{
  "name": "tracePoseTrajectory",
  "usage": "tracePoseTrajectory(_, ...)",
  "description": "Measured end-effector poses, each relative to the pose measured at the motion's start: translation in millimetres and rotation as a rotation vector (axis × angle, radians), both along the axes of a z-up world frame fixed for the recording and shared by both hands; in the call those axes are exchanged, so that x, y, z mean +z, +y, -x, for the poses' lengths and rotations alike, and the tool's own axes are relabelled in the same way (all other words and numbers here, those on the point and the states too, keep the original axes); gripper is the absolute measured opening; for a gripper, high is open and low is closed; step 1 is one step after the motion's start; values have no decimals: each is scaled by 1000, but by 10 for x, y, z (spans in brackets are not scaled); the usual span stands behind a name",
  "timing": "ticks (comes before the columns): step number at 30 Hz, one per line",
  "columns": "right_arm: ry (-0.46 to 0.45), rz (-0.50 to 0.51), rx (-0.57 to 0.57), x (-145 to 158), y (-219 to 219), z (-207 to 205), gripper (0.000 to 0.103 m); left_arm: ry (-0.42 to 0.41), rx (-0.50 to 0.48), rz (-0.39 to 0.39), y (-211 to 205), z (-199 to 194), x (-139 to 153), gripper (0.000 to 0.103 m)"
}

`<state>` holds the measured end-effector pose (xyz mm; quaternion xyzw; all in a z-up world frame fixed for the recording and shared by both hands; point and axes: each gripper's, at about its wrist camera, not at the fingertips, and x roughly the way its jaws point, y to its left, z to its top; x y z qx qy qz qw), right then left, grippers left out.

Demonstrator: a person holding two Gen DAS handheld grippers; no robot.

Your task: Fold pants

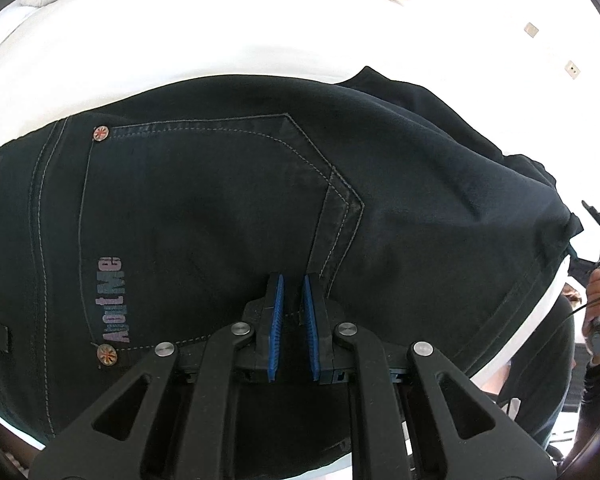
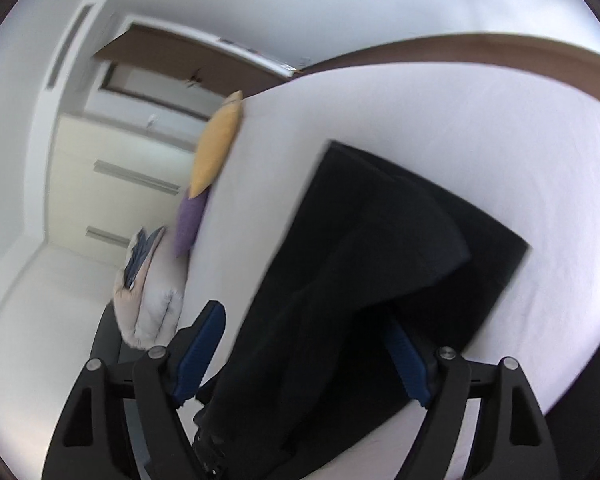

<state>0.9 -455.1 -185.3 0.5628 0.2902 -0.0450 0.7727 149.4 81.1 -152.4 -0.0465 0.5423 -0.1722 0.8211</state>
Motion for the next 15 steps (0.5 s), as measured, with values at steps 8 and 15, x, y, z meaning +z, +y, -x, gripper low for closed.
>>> tracePoseTrajectory(8, 45, 60, 5, -110, -29, -181, 9, 4, -4, 20, 90, -11, -27, 10)
tracePoseTrajectory(15, -101, 255, 67, 748, -112, -649, 7, 20, -16, 35, 126, -67, -48, 10)
